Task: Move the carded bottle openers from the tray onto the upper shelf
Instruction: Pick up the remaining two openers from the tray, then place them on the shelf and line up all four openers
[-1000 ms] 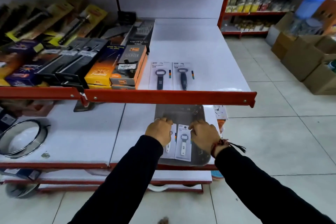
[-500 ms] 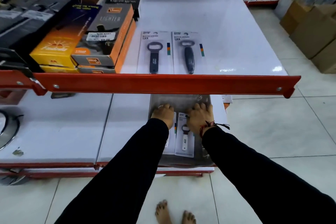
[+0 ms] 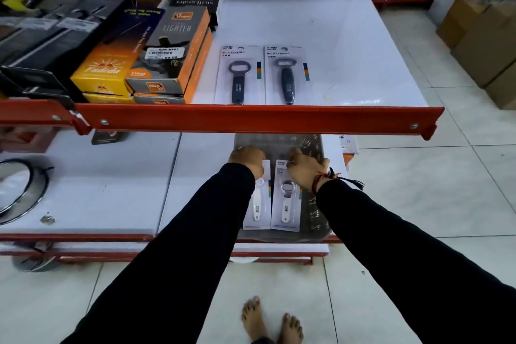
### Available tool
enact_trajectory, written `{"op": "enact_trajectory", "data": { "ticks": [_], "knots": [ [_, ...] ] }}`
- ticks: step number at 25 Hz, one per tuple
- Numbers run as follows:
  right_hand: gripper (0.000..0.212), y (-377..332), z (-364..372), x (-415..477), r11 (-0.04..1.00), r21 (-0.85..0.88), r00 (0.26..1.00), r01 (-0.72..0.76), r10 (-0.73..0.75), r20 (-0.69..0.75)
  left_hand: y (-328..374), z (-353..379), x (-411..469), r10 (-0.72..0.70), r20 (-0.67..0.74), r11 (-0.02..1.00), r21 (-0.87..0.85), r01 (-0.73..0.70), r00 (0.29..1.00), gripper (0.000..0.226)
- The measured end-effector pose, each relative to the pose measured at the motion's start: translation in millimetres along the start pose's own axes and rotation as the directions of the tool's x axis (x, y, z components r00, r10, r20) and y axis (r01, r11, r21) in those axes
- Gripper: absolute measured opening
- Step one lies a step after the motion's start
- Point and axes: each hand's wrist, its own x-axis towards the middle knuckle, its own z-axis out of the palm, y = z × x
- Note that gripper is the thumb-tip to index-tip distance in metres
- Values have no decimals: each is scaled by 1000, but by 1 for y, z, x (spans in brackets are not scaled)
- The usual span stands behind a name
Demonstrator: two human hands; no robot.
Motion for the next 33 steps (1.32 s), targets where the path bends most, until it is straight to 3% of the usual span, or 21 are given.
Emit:
{"op": "enact_trajectory", "data": {
  "ticks": [2, 5, 8, 13, 19, 24, 28, 33],
  "knots": [
    [43, -2, -1, -11, 1000, -18, 999, 19, -20, -35, 1, -11, -18, 4, -13, 1000, -14, -4, 1000, 38],
    [46, -2, -6, -40, 990, -89, 969, 111, -128, -211, 1, -22, -52, 58, -126, 997, 50, -52, 990, 41],
    [43, 1, -25, -79, 960, -186, 902, 209, -262, -343, 3, -36, -90, 84, -261, 996, 60, -71, 962, 46],
    [41, 10, -67, -152, 900, -302, 783, 315, -426, -453, 15, -61, -159, 92, -363, 994, -18, -106, 927, 45],
    [35, -2, -146, -215, 876, -276, 620, 395, -476, -623, 45, -138, -223, 152, -481, 985, 1, -173, 863, 44],
    [19, -28, -237, -218, 865, -239, 494, 440, -456, -741, 72, -224, -233, 217, -634, 974, 90, -208, 742, 45],
    [15, -44, -297, -172, 887, -224, 517, 404, -423, -744, 100, -297, -192, 225, -628, 974, 140, -177, 745, 45],
    [36, -48, -324, -96, 922, -193, 668, 335, -376, -642, 130, -340, -113, 182, -496, 983, 64, -173, 849, 41]
  ]
}}
